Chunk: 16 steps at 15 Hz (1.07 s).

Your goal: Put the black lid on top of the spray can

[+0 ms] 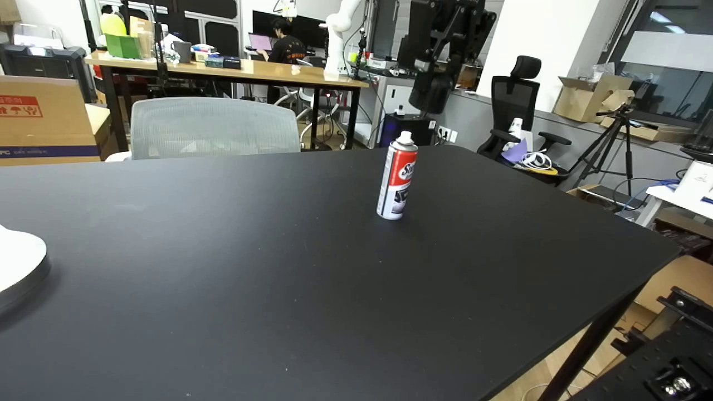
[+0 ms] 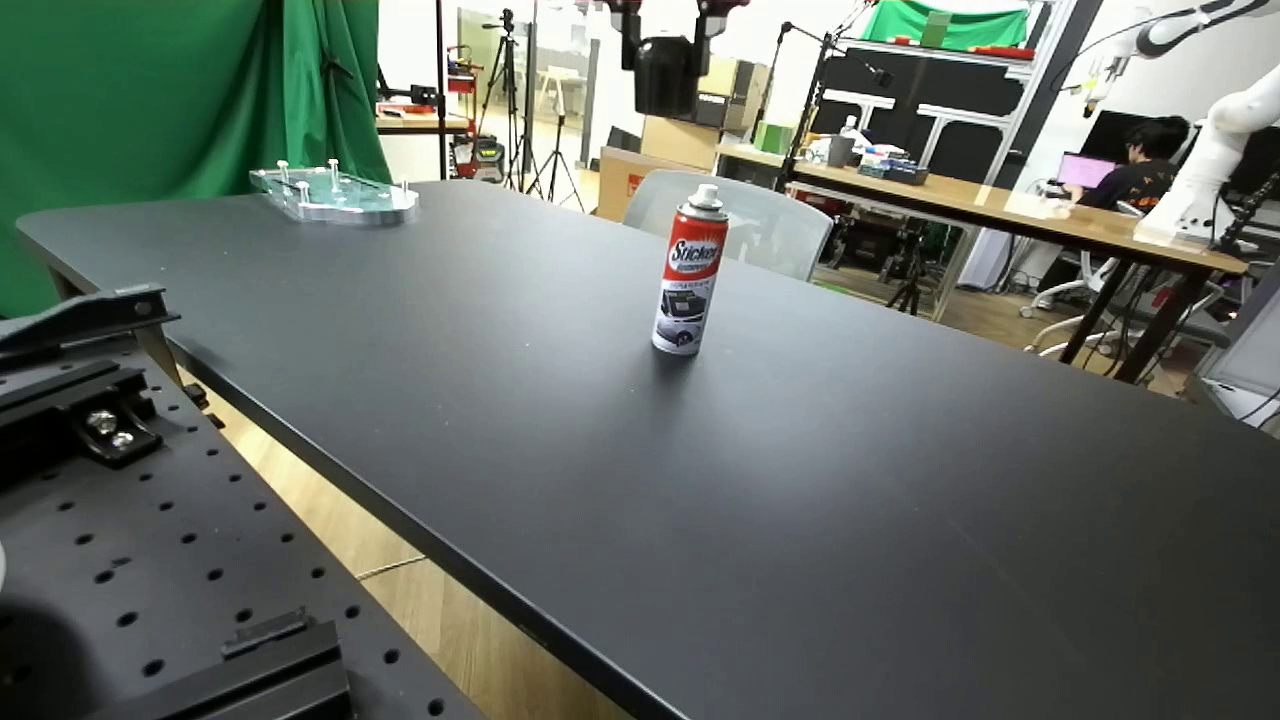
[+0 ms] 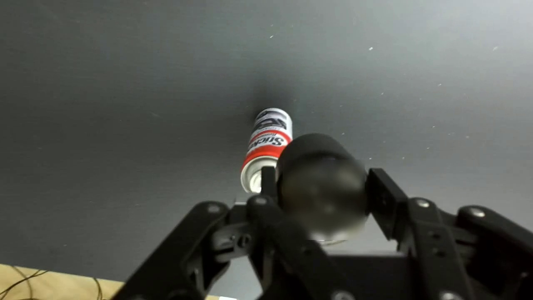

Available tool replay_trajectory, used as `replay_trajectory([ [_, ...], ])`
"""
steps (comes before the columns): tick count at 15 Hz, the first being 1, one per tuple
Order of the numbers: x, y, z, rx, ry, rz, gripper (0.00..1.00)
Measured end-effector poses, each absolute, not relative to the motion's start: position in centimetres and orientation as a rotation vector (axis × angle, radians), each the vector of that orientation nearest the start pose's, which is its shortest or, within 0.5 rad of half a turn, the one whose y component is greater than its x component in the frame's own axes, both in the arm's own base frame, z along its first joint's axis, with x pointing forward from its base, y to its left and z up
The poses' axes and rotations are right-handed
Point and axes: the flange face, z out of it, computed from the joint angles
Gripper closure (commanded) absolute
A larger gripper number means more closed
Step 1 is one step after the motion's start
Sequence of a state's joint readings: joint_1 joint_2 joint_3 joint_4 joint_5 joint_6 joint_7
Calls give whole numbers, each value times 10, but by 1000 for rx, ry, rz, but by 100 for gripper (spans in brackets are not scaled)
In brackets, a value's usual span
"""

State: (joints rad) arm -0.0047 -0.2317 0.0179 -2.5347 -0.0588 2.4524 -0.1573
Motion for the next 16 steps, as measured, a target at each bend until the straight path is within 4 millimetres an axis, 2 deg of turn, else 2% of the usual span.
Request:
replay_trajectory([
  [3,468,-14,375,-3218,-256,-279,68],
  [6,485,-24,367,-3219,-204,-256,68],
  [12,520,-28,346,-3200,-140,-191,68],
  [16,535,-22,336,-3149,-72,-122,68],
])
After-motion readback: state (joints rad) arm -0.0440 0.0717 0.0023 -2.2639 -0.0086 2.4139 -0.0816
